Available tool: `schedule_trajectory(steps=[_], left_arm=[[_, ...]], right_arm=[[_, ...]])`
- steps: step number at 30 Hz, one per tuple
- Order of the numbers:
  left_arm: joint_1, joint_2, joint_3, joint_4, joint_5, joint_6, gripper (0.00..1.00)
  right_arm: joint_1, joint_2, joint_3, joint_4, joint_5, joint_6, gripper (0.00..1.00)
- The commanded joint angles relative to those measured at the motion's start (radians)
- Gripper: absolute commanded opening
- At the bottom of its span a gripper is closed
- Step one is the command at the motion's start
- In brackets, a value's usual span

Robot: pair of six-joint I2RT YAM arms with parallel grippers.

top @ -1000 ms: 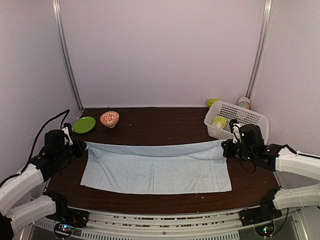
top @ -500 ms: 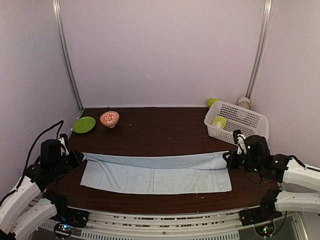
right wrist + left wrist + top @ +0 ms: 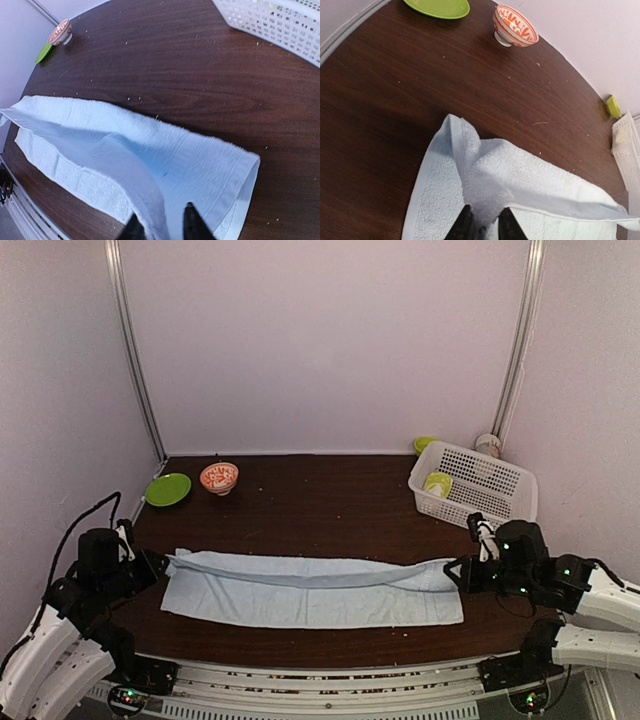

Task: Roll the towels
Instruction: Fold the towel at the center of the board, then smooth out the towel at the center of the board.

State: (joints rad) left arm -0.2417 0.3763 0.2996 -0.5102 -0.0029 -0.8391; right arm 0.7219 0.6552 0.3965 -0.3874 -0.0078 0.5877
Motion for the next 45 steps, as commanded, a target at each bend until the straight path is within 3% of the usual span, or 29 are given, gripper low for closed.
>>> schedule_trajectory(steps=[1,2,3,4,11,15,20,27,34,37,42,45], left_arm=[[0.005,-0.008,0.053,-0.063,0.033,-0.038,0.58],[0.005,-0.007,0.068,-0.086,0.037,-0.052,0.72],[0.005,-0.006,0.086,-0.112,0.042,-0.059,0.84],[0.006,-0.004,0.104,-0.133,0.049,-0.061,0.95],[0.006,0.059,0.214,-0.244,0.035,-0.060,0.98],[0.006,0.182,0.245,-0.251,0.012,-0.036,0.90],[0.006,0.311,0.274,-0.190,-0.026,0.000,0.84],[0.005,0.389,0.277,-0.071,-0.022,0.018,0.79],[0.006,0.414,0.269,-0.064,-0.034,0.049,0.77],[0.006,0.407,0.265,-0.063,-0.033,0.053,0.76],[0.006,0.396,0.271,-0.072,-0.038,0.061,0.75],[0.006,0.393,0.270,-0.068,-0.042,0.063,0.74]], right_arm=[[0.016,-0.025,-0.002,-0.120,-0.140,0.030,0.54],[0.022,-0.033,0.006,-0.133,-0.160,0.037,0.67],[0.028,-0.040,0.017,-0.150,-0.171,0.047,0.87],[0.031,-0.047,0.034,-0.168,-0.180,0.049,0.97],[0.023,-0.024,0.156,-0.260,-0.081,0.111,0.99],[0.000,0.069,0.144,-0.220,-0.030,0.209,0.89],[-0.078,0.194,0.097,-0.099,-0.006,0.230,0.56],[-0.175,0.355,0.075,-0.019,0.011,0.188,0.45],[-0.196,0.473,0.067,0.059,-0.009,0.167,0.34],[-0.201,0.514,0.071,0.075,-0.010,0.163,0.25],[-0.202,0.506,0.092,0.053,0.018,0.147,0.00],[-0.202,0.496,0.140,-0.015,0.067,0.104,0.00]])
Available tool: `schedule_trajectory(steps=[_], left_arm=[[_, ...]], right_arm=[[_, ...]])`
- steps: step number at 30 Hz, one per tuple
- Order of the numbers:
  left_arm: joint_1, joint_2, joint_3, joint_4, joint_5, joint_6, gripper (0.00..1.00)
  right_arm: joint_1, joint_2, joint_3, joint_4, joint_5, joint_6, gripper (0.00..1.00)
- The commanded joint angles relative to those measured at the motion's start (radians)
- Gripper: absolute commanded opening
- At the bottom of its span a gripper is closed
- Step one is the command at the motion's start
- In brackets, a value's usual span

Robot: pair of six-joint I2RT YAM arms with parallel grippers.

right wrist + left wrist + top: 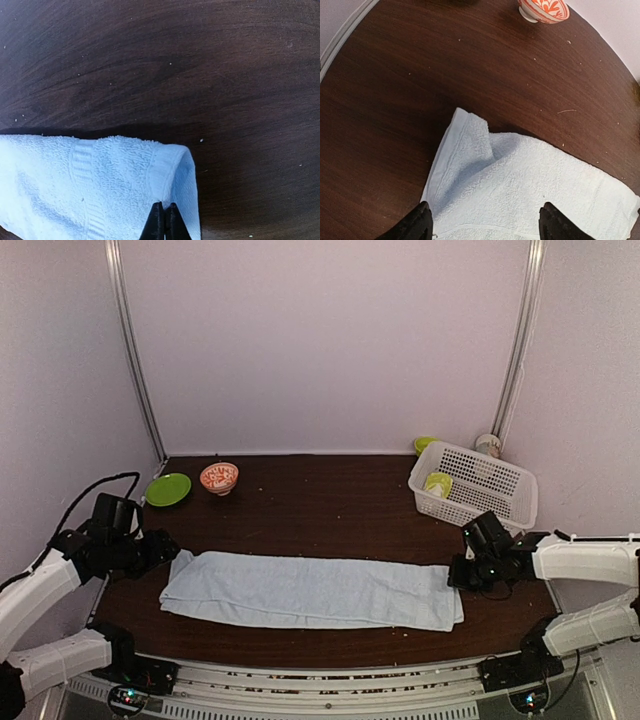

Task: Roll the towels
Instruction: Smooth out the towel at the center of the board.

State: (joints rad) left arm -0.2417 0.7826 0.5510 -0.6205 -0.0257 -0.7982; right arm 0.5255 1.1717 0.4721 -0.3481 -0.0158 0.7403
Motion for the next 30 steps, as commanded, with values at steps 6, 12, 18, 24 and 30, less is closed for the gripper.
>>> schedule_trajectory(steps=[6,12,18,24,30], left_arm=[[0.006,0.003,0.011,0.058,-0.011,0.021,0.73],[0.005,0.005,-0.010,0.075,-0.002,0.014,0.72],[0.006,0.001,-0.017,0.069,-0.006,0.017,0.73],[0.005,-0.004,-0.013,0.066,-0.002,0.019,0.74],[0.006,-0.009,-0.023,0.087,0.014,0.014,0.74]], right_arm=[[-0.010,-0.026,0.160,-0.143,0.147,-0.136,0.00],[-0.039,0.049,0.172,-0.121,0.146,-0.149,0.00],[-0.084,0.134,0.154,-0.105,0.149,-0.132,0.17],[-0.079,0.015,0.131,-0.175,0.092,-0.093,0.55],[-0.022,-0.122,0.033,-0.247,-0.030,-0.019,0.44]])
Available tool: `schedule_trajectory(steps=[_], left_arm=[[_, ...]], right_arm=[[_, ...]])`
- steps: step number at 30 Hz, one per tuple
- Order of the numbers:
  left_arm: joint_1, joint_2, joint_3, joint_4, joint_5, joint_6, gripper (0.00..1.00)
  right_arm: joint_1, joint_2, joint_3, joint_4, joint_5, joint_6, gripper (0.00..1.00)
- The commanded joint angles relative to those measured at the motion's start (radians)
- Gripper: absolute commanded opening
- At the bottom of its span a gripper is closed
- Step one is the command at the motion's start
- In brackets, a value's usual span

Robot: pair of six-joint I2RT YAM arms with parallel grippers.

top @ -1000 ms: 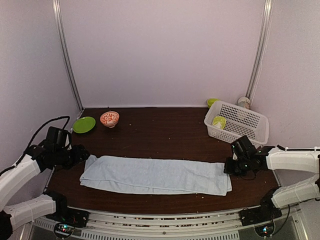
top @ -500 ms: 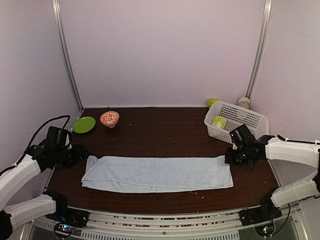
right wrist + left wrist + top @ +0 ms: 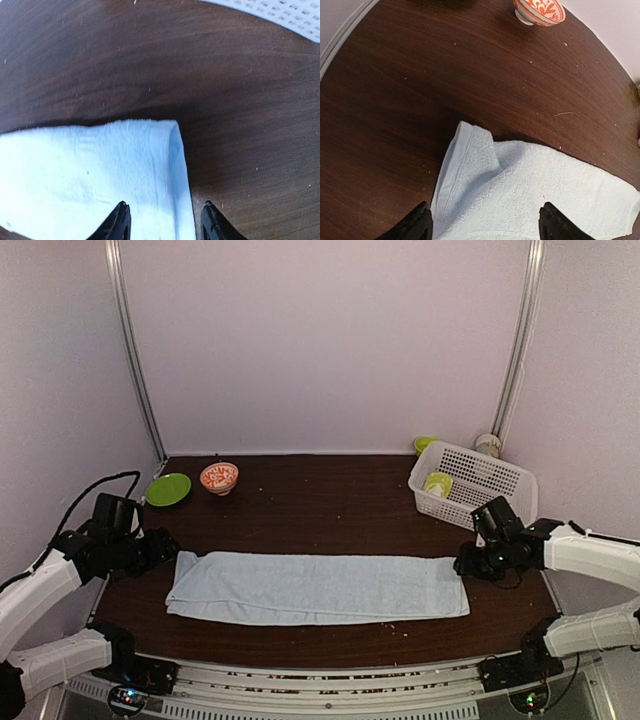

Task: Roll the towels
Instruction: Smooth out the towel at the center of the board.

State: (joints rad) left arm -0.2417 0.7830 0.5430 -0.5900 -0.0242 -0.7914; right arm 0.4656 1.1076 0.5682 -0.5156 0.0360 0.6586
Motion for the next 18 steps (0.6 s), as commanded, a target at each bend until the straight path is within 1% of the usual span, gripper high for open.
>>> schedule_trajectory(steps=[1,3,5,9,15,18], left_arm=[[0.006,-0.008,-0.016,0.061,0.016,0.007,0.74],[0.006,-0.007,-0.017,0.064,0.023,0.007,0.74],[0.006,-0.004,-0.015,0.065,0.027,0.007,0.74],[0.007,-0.006,-0.018,0.067,0.034,0.006,0.74],[0.006,-0.021,-0.028,0.071,0.041,0.001,0.74],[0.006,-0.026,-0.030,0.071,0.040,-0.001,0.74]], right_arm=[[0.049,-0.075,-0.082,-0.084,-0.100,0.073,0.40],[0.061,-0.096,-0.112,-0.087,-0.129,0.092,0.33],[0.071,-0.110,-0.128,-0.087,-0.147,0.107,0.29],[0.077,-0.111,-0.138,-0.078,-0.157,0.114,0.28],[0.091,-0.048,-0.133,-0.064,-0.182,0.121,0.28],[0.104,-0.025,-0.135,-0.062,-0.202,0.131,0.24]])
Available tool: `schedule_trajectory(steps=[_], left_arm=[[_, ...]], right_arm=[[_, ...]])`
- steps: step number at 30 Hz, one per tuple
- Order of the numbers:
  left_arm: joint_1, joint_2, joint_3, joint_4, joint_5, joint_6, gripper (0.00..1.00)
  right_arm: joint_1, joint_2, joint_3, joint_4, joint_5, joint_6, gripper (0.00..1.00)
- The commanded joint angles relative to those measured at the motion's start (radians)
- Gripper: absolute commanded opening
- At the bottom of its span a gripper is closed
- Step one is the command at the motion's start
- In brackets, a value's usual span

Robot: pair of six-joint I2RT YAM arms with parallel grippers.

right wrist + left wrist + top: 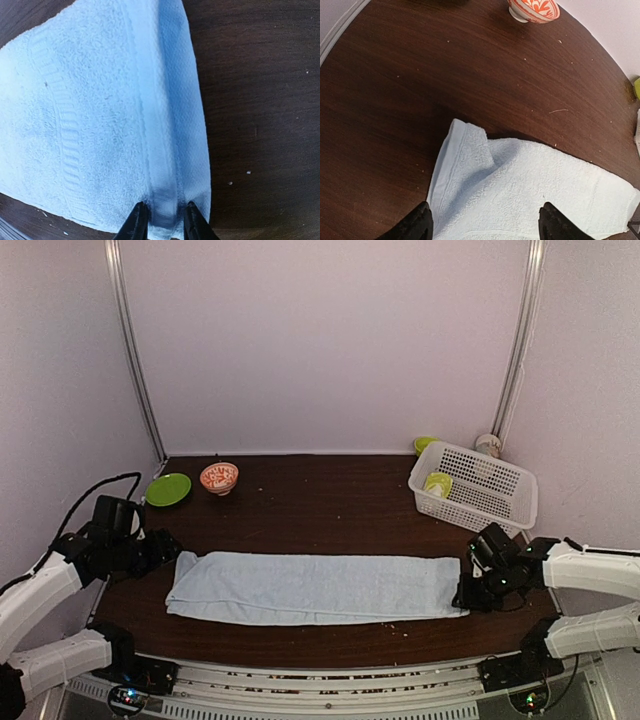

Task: Roll the towels
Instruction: Smooth out the towel at the center of the board.

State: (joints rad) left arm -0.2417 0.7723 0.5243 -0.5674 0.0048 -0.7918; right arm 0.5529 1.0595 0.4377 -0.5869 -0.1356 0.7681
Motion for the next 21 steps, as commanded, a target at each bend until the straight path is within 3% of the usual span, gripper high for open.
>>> schedule_trajectory(steps=[1,7,14,21], left_arm=[[0.005,-0.016,-0.013,0.051,0.012,0.000,0.74],[0.005,-0.009,-0.024,0.075,0.022,-0.001,0.73],[0.007,0.011,-0.013,0.086,0.024,0.012,0.73],[0.006,0.025,-0.017,0.094,0.030,0.014,0.73]], right_arm=[[0.019,0.027,-0.006,0.007,-0.033,0.024,0.21],[0.025,-0.007,0.025,-0.057,0.034,0.039,0.00],[0.018,-0.048,0.194,-0.265,0.205,-0.031,0.00],[0.008,-0.030,0.188,-0.313,0.230,0.004,0.00]])
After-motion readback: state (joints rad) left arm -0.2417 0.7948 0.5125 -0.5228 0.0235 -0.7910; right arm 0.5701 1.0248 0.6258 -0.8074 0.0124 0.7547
